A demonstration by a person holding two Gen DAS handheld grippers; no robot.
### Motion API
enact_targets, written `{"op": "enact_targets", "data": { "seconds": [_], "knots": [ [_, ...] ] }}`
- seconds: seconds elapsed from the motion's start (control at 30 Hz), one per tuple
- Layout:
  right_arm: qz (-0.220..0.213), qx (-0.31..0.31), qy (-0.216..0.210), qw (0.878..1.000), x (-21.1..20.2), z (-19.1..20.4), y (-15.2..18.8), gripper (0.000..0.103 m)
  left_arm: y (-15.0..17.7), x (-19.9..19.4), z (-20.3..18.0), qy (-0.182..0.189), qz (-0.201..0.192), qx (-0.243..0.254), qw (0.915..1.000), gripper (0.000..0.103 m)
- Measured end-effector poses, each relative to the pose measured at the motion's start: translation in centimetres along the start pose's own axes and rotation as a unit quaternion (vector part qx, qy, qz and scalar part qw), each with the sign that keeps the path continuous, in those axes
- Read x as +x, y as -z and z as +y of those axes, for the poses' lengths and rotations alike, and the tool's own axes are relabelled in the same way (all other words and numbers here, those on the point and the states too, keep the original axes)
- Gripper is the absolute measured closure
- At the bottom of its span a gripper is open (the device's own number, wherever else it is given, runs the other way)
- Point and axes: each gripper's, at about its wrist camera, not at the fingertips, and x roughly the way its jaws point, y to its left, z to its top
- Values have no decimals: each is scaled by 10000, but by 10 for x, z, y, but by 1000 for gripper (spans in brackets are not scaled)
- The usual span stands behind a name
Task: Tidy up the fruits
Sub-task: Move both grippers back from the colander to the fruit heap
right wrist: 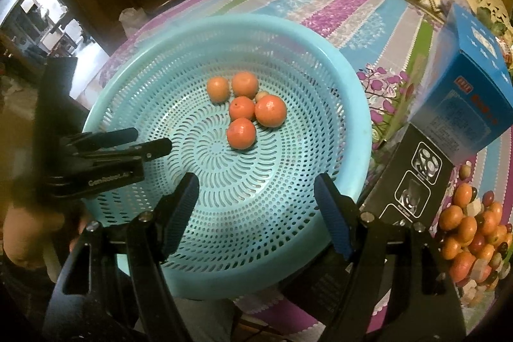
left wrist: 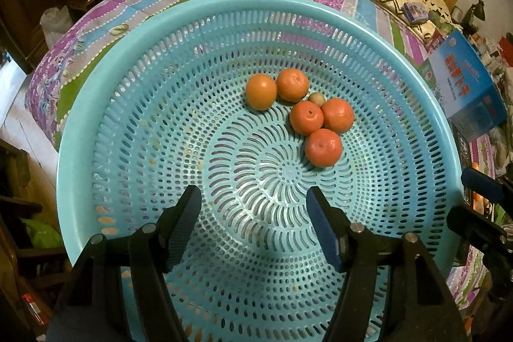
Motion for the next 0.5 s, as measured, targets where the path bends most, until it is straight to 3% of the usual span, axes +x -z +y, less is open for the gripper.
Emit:
{"op": "enact_targets", "data": {
  "seconds": [0.13, 0.23, 0.4, 0.5],
  "knots": [
    [-313, -147, 57, 9994, -10, 5, 3, 28, 0, -3, -1, 34, -208, 30, 9998, 32],
    [-882, -317, 276, 9952, -28, 10, 13, 28, 1, -8, -3, 164, -358, 85, 9992, 32],
    [-2121, -612, 844, 9717, -66, 3, 46, 28, 4, -20, -11, 291, -694, 133, 9971, 32],
    [-2502, -582, 1241, 9584, -82, -13, 68, 28, 7, -24, -25, 329, -854, 241, 9955, 32]
  ]
}}
